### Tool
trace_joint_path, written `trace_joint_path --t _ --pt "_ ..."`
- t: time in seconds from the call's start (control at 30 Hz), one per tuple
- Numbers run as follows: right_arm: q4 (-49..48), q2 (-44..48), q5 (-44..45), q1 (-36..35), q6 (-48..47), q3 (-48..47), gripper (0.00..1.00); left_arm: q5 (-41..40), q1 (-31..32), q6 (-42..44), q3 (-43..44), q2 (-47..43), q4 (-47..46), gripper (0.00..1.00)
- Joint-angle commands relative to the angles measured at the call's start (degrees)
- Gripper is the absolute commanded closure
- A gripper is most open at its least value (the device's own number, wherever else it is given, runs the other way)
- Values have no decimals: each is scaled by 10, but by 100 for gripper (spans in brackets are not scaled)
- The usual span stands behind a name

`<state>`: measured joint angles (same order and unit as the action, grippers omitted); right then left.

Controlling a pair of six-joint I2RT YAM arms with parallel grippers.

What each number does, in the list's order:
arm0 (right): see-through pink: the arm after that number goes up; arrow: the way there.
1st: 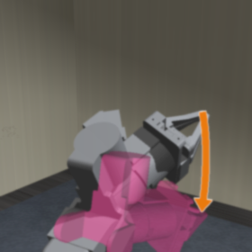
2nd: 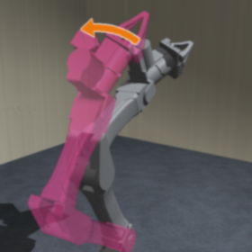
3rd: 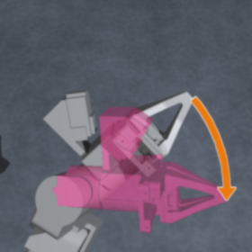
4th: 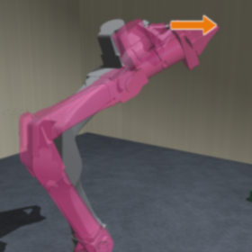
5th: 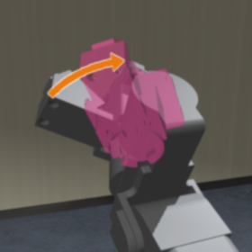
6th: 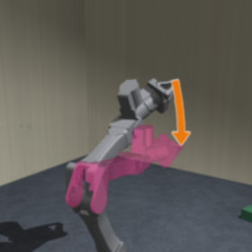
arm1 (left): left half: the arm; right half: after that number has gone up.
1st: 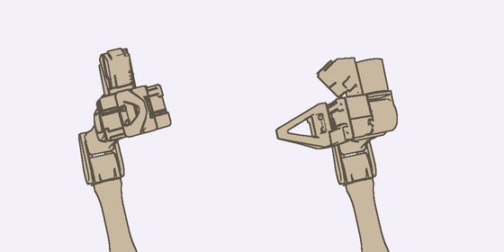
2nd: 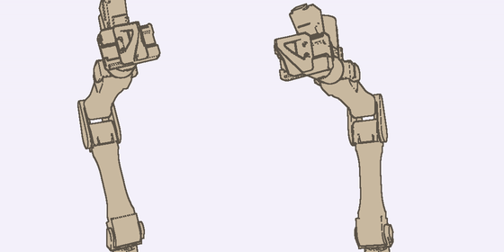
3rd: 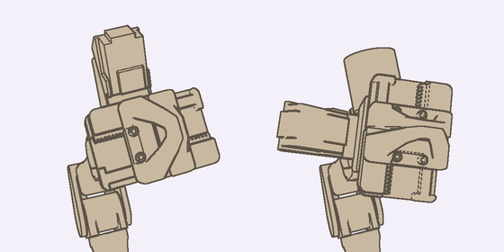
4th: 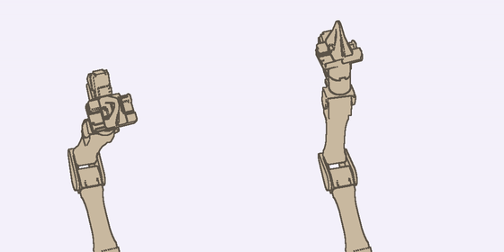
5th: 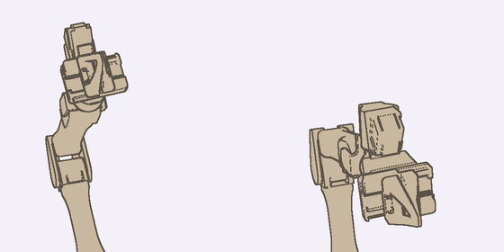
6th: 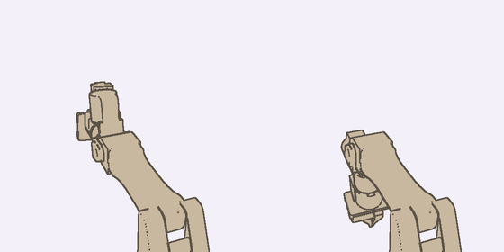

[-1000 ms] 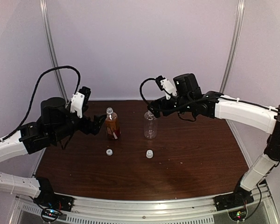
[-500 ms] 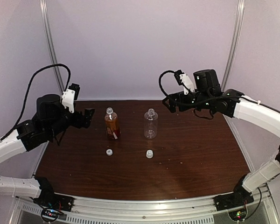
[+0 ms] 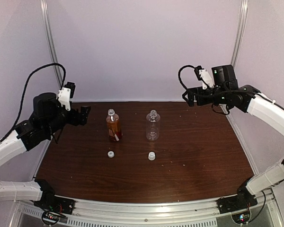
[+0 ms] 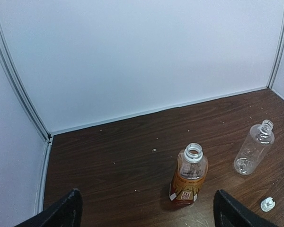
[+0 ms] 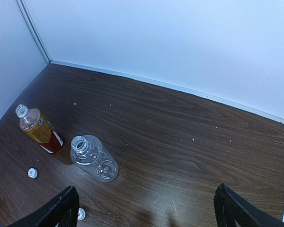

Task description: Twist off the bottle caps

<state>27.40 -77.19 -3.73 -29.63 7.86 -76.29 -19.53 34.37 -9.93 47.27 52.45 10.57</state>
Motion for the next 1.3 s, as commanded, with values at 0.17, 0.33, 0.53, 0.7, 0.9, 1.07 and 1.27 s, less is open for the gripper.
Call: trace_joint_path --t 0.17,0.33,0.53,0.7,0.9,1.07,1.27 --pt "-15 56 78 4 -40 26 0 19 -5 58 4 -23 -65 2" --pt "-48 114 86 4 -53 74 0 23 -5 68 -4 -40 -72 2" --pt "-62 162 98 4 -54 122 0 40 -5 68 -20 -65 -72 2" --pt "-73 193 101 4 -54 152 0 63 -5 65 -26 -71 -52 2" --pt "-72 199 86 4 -45 158 0 80 -4 64 -35 -72 -48 2" --pt "-78 204 85 4 -34 170 0 56 -3 58 -38 -73 -50 2" --pt "-81 207 84 4 -31 177 0 43 -4 59 -47 -81 -49 2"
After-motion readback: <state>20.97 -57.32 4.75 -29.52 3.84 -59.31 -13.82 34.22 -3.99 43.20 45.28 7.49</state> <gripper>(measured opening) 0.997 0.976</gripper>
